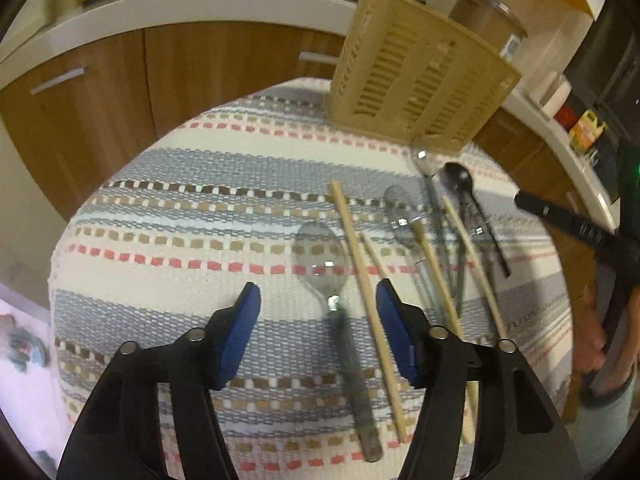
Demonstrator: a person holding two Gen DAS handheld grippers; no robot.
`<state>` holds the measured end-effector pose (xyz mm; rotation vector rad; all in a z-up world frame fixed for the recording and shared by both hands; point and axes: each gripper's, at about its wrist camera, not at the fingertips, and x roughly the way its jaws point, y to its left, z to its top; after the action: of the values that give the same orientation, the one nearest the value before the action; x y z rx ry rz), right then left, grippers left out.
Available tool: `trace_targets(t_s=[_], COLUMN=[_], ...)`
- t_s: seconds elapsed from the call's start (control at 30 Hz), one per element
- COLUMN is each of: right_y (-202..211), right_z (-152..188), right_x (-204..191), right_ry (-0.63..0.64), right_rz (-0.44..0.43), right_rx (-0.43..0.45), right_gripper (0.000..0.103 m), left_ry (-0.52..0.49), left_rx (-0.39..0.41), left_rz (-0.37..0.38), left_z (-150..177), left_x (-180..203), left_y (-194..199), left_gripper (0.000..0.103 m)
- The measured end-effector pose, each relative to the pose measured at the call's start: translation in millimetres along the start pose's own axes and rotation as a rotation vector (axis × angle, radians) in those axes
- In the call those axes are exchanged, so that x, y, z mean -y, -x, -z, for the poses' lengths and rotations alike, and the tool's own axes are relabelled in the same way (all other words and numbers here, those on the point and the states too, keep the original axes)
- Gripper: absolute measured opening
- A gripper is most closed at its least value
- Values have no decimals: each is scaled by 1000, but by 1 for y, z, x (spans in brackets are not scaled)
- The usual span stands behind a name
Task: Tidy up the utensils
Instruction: 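Lower the left tool onto a clear plastic spoon and close while the right tool grasps another clear spoon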
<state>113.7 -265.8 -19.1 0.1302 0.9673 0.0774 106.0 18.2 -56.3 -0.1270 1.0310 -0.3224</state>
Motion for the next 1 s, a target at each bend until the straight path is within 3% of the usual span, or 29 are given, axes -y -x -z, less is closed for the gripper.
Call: trace_targets(t_s=[0.13, 0.3, 0.43, 0.6, 0.67, 1.0], right_y=[-19, -29, -44, -61, -66, -83], right_z=[-16, -16, -17, -19, -20, -16], right_x=[-14, -53, -80, -97, -103, -133], right_ry=[43, 103, 106, 105, 103, 173], right_rz=[-55, -213, -263, -267, -254, -163], right_rx=[-87, -180, -233, -265, -279, -304], right_gripper=[42, 42, 42, 42, 42, 43], left_ry=[34, 54, 17, -84, -115, -97], left_rx=[-58, -87, -95, -83, -77, -89], left_rz=[33, 35, -3, -126, -175, -124], left_z=[-8, -17, -22, -20, -20, -23], left_x=[-9, -14, -2, 22, 27, 14], left_y=[-12, -19, -24, -30, -32, -28], left_gripper=[47, 46, 46, 43, 33, 32])
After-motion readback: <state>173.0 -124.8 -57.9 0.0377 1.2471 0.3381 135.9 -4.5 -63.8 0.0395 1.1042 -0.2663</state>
